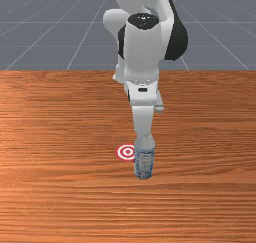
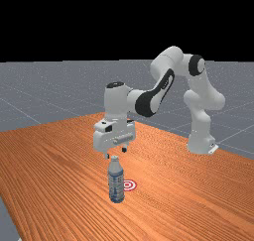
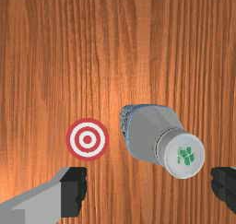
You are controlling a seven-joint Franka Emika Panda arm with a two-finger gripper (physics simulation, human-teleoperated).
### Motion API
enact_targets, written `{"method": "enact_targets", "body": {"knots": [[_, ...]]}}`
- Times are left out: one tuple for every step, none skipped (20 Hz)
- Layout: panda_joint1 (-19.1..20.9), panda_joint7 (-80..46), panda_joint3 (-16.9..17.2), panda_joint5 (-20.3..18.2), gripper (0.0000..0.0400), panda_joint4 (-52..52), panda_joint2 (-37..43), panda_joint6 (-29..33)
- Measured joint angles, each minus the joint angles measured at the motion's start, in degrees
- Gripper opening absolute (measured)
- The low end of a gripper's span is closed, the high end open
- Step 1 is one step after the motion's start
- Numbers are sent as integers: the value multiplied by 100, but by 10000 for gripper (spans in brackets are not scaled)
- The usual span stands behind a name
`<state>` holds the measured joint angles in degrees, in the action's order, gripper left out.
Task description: Pick up the bottle and put it on the marker
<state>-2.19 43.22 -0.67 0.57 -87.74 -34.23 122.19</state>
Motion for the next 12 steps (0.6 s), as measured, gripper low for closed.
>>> {"method": "enact_targets", "body": {"knots": [[3,-12,5,-3,400,-1,1,0],[13,33,-1,1,400,-2,1,1],[43,288,-51,37,400,3,-2,-1],[26,276,-58,42,400,9,-5,-3],[17,386,-91,68,400,21,-13,-7],[-18,372,-107,79,400,34,-21,-13],[-62,301,-113,84,400,48,-30,-18],[-179,-110,-18,135,400,65,-37,-37],[-205,-140,-13,157,400,72,-41,-44],[-170,-124,-54,55,400,57,-34,-25],[-172,-162,-45,47,400,53,-32,-24],[-161,-140,-45,46,400,49,-30,-22]]}}
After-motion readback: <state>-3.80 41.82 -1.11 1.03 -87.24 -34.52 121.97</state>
